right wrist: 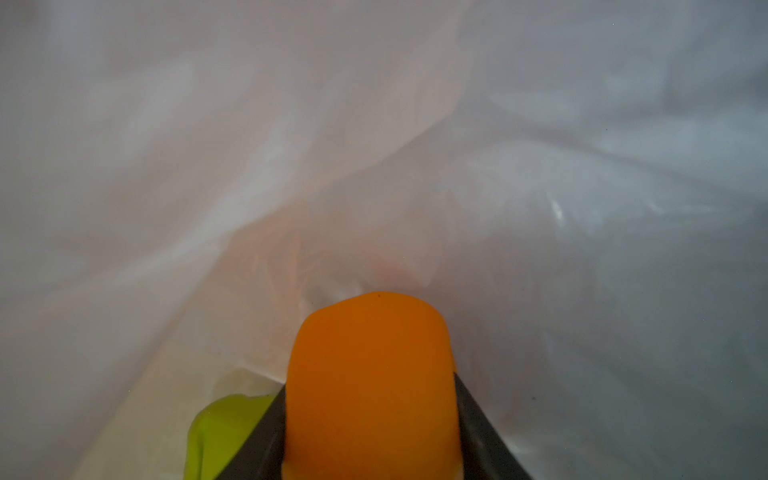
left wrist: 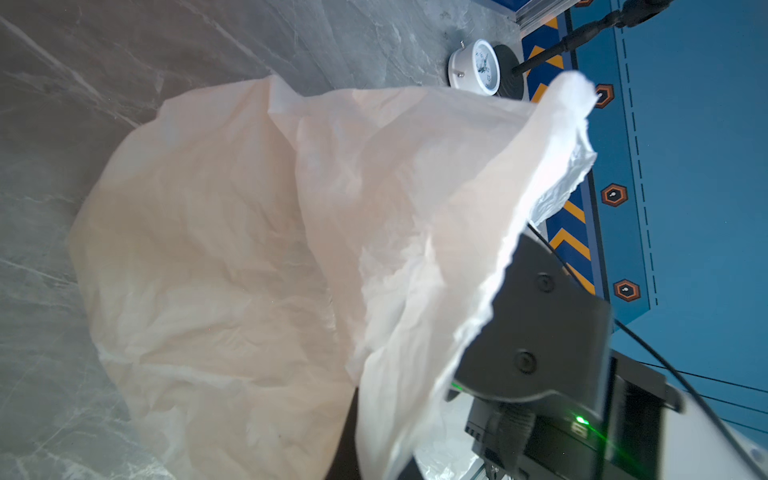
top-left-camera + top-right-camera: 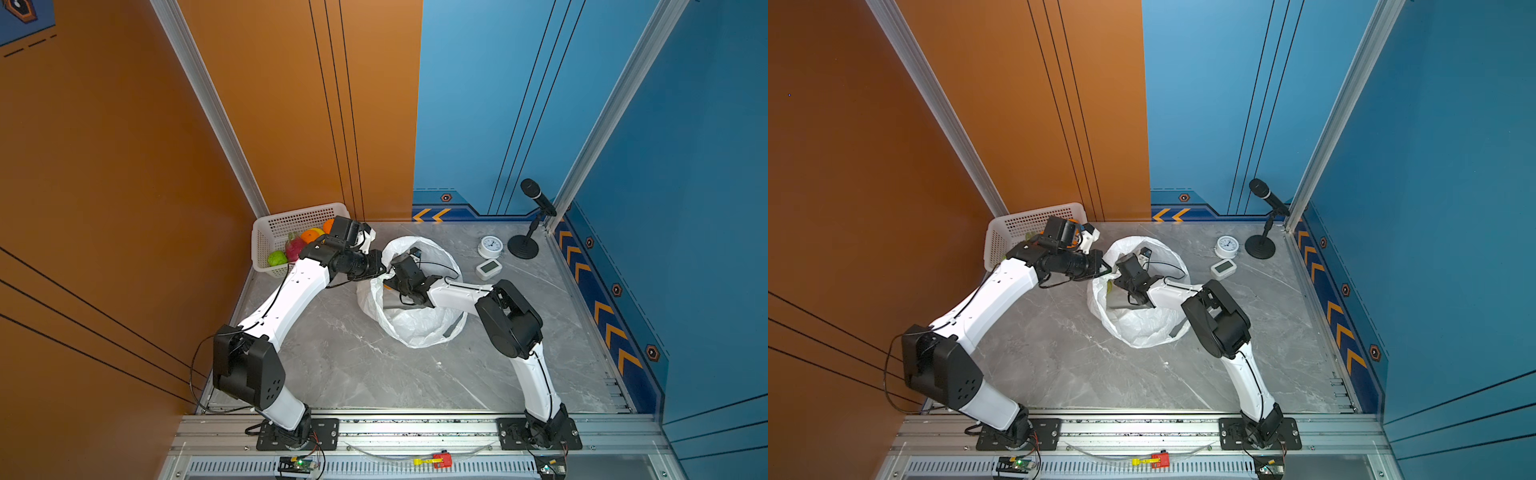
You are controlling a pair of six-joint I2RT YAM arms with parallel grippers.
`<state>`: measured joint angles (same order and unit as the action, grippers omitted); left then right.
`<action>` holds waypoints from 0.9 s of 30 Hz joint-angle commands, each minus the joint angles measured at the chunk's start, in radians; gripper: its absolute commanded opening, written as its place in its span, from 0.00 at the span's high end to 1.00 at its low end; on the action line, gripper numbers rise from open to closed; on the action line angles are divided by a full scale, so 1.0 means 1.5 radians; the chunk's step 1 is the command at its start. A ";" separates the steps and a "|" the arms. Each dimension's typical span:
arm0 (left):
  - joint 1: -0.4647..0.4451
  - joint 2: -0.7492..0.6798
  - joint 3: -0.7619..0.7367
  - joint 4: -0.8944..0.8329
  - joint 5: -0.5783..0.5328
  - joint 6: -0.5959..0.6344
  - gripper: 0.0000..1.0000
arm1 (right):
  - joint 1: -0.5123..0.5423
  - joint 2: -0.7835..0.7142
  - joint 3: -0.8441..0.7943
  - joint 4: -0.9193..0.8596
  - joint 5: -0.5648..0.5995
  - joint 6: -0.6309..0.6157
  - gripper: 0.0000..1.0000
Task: Untie the knot of the plastic bag and take out the fruit
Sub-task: 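Close the right gripper on the orange inside the bag and lift it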
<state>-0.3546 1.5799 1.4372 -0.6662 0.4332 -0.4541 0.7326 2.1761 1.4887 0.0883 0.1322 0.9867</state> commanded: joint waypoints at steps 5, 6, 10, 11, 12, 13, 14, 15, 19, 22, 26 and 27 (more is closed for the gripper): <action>0.006 -0.016 -0.013 -0.010 -0.006 0.003 0.95 | 0.001 -0.097 -0.070 0.032 -0.016 -0.015 0.67; 0.006 -0.016 -0.011 -0.011 -0.006 0.003 0.95 | 0.003 -0.105 -0.075 0.032 -0.017 -0.015 0.68; 0.008 -0.011 0.002 -0.011 -0.021 0.001 0.94 | 0.007 -0.143 -0.108 0.025 -0.029 -0.007 0.68; 0.008 -0.009 0.007 -0.011 -0.025 0.000 0.94 | 0.009 -0.155 -0.121 0.022 -0.035 -0.004 0.68; 0.008 -0.006 0.012 -0.011 -0.027 0.000 0.93 | 0.011 -0.166 -0.130 0.021 -0.039 -0.001 0.68; 0.009 -0.003 0.016 -0.011 -0.030 -0.001 0.93 | 0.012 -0.180 -0.145 0.020 -0.043 0.002 0.68; 0.009 0.001 0.021 -0.011 -0.032 -0.002 0.92 | 0.015 -0.194 -0.158 0.019 -0.049 0.002 0.68; 0.009 0.005 0.025 -0.011 -0.033 -0.004 0.92 | 0.017 -0.204 -0.168 0.015 -0.053 0.003 0.68; 0.009 0.018 0.040 -0.010 -0.045 -0.013 0.90 | 0.027 -0.254 -0.210 -0.001 -0.066 0.001 0.69; 0.010 0.027 0.048 -0.010 -0.055 -0.021 0.87 | 0.034 -0.292 -0.238 -0.010 -0.068 0.002 0.69; 0.010 0.031 0.053 -0.009 -0.068 -0.025 0.81 | 0.038 -0.349 -0.267 -0.024 -0.054 0.000 0.69; 0.010 0.031 0.054 -0.009 -0.070 -0.025 0.79 | 0.038 -0.364 -0.274 -0.030 -0.050 0.001 0.69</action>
<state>-0.3470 1.6119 1.4841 -0.6701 0.3588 -0.4892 0.7876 1.6939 1.1015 0.0849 0.0448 0.9878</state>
